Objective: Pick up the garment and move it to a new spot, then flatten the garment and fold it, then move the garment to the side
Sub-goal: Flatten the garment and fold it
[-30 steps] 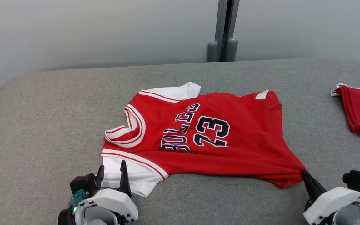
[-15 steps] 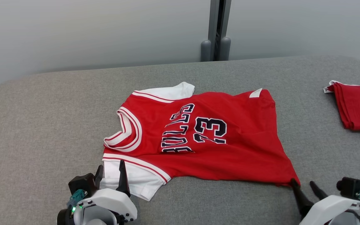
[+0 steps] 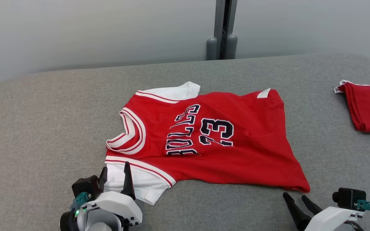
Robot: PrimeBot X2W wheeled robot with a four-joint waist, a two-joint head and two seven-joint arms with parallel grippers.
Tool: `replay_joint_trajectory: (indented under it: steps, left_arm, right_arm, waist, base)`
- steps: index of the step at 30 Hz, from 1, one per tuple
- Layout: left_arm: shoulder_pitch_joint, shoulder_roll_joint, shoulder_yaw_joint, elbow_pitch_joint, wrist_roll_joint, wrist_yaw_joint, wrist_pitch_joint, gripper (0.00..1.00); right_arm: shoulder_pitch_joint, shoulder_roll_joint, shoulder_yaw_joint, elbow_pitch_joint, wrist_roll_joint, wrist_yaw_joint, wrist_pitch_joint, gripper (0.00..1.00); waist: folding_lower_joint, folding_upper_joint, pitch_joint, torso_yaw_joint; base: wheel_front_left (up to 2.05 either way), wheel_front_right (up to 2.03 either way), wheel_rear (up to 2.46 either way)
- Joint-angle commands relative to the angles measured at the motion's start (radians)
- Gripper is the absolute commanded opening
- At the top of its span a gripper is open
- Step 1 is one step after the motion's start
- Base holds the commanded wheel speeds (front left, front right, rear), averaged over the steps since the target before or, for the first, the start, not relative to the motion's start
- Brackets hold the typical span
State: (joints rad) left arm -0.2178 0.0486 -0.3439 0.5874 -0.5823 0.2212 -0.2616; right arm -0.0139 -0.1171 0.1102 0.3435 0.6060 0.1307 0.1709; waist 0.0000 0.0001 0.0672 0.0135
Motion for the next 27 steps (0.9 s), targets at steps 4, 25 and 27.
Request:
replay_joint_trajectory:
  steps: [4,25,27]
  left_arm:
    - [-0.019,0.005,-0.001,-0.002,0.005,-0.001,-0.004,1.00]
    - [-0.029,0.005,0.009,-0.006,0.007,0.001,-0.004,1.00]
    - [-0.026,0.004,0.010,-0.007,0.007,0.001,-0.004,1.00]
  right_arm:
    - [-0.043,-0.005,0.012,0.058,-0.034,0.000,-0.028,1.00]
    - [-0.151,-0.086,0.078,0.265,-0.200,-0.001,-0.212,0.00]
    - [-0.156,-0.100,0.081,0.269,-0.223,-0.001,-0.222,0.00]
  waist:
    - [0.0000,-0.0001,0.016,0.019]
    - [0.0000,-0.0001,0.044,0.042]
    - [0.0000,-0.0001,0.041,0.038]
  base:
    - [0.00,0.00,0.00]
    - [0.00,0.00,0.00]
    - [0.00,0.00,0.00]
